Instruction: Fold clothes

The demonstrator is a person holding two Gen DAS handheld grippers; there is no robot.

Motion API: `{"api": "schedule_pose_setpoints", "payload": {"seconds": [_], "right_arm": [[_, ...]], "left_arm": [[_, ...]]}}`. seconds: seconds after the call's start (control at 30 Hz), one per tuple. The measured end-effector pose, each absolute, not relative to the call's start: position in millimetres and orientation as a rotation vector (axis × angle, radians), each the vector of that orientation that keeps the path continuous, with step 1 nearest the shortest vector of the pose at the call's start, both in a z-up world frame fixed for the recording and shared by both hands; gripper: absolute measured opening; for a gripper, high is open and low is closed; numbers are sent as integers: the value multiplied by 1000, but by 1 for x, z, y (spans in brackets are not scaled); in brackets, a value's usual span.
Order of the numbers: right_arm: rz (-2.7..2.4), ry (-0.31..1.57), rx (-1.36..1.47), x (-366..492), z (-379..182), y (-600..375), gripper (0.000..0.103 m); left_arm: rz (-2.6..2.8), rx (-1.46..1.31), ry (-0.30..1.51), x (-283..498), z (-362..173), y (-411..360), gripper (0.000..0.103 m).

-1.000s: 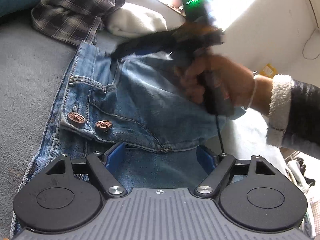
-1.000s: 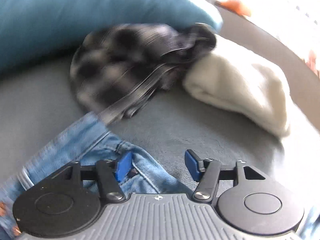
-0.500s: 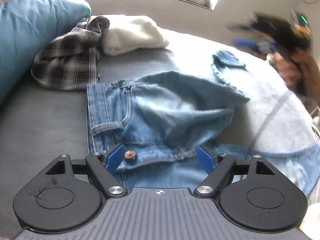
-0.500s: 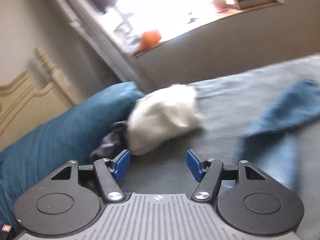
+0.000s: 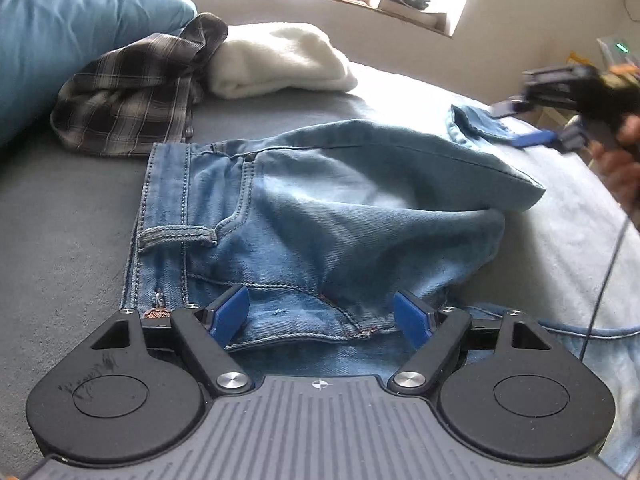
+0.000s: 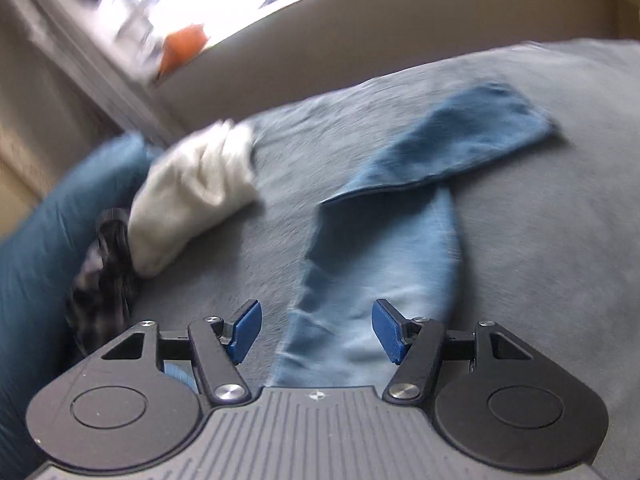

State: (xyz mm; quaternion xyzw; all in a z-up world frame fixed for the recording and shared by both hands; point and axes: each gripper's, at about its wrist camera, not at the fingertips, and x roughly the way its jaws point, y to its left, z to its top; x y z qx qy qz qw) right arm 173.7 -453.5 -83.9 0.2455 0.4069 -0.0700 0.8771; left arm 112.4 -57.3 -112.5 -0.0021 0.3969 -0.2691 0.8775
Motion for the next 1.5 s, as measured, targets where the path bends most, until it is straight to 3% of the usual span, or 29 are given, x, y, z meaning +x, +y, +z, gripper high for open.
{"api": "schedule_pose_setpoints", "payload": {"seconds": [0.17,0.2,0.23,0.3,0.5,0.77,0.8,0.87,0.9,0.93,1.17,1.5], "right_arm": [[-220,1017,287,215,-114,-415,62],[-232,1042,255,218,-120,-412,49],[-247,1062,235,219,-125,-411,29],[-252,1057,263,215,-126,-417,8],[-271,883,477,195,-85,-459,4],[-239,656,745,234,-73,-488,8],[-225,642,760,242,-75,-488,14],[-179,697,760,256,-82,-483,36],[-167,719,742,258,-82,-480,52],[-151,722,715,257,-80,-477,57],[-209,581,717,209,-66,-530,65],[-397,692,1089,181,-154,-596,65]], "left_arm": [[-559,-29,810,111,-117,-55,80],[-559,-32,806,111,-117,-55,81],[-558,-35,804,110,-118,-55,81],[-558,-46,800,110,-118,-54,81],[-561,-91,804,112,-118,-49,81],[-567,-89,816,113,-117,-48,81],[-568,-89,818,114,-117,-48,81],[-569,-89,819,115,-117,-48,81],[-569,-86,817,115,-118,-48,81],[-570,-83,815,116,-118,-49,81],[-571,-66,800,115,-121,-51,82],[-565,-64,815,116,-122,-54,82]]}}
